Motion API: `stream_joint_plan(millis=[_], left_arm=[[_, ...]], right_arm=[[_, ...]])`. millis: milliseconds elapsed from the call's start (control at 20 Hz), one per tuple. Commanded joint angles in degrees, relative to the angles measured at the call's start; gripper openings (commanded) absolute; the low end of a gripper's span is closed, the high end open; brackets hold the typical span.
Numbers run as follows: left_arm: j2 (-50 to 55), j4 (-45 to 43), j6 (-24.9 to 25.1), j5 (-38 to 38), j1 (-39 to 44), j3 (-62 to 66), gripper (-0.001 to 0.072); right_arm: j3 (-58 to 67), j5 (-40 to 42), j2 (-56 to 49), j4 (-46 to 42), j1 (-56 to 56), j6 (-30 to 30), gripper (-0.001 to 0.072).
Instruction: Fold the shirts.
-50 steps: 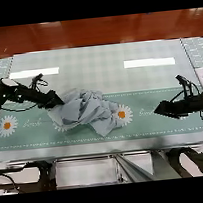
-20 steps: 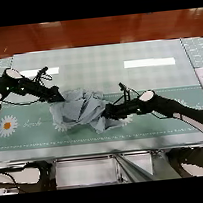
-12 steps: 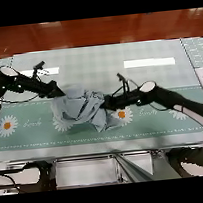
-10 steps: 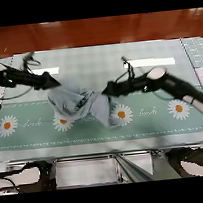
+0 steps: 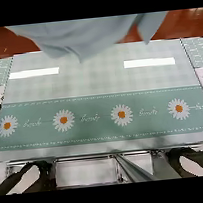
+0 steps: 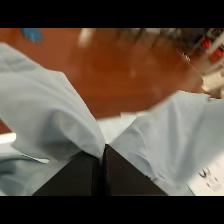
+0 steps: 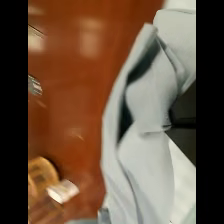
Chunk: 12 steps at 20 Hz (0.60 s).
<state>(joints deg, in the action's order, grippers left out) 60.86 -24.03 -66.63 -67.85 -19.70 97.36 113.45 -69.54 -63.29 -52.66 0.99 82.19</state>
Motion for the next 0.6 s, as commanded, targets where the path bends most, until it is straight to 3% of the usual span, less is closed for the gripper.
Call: stream_joint_plan(millis=[0, 150, 350, 550], left_arm=[[-11.2, -2.3, -0.1, 3.6, -4.5, 4.1, 0.0019], [-20.1, -12.8, -2.5, 3.3, -6.7, 4.1, 0.0019], [-28.3, -24.4, -5.3, -2.2, -4.9, 3.6, 0.0019], [-30.2, -25.7, -7.7, -7.7, 3.0, -3.8, 0.0019]], right_arm=[[8.4, -5.0, 8.3, -12.5, -1.6, 2.0, 0.0026], [6.8, -11.0, 15.5, -18.7, -1.6, 3.2, 0.0026], [-4.8, -18.3, 25.8, -24.2, -1.6, 5.8, 0.0026], [-22.0, -17.5, 32.8, -23.8, -1.6, 7.8, 0.0026]])
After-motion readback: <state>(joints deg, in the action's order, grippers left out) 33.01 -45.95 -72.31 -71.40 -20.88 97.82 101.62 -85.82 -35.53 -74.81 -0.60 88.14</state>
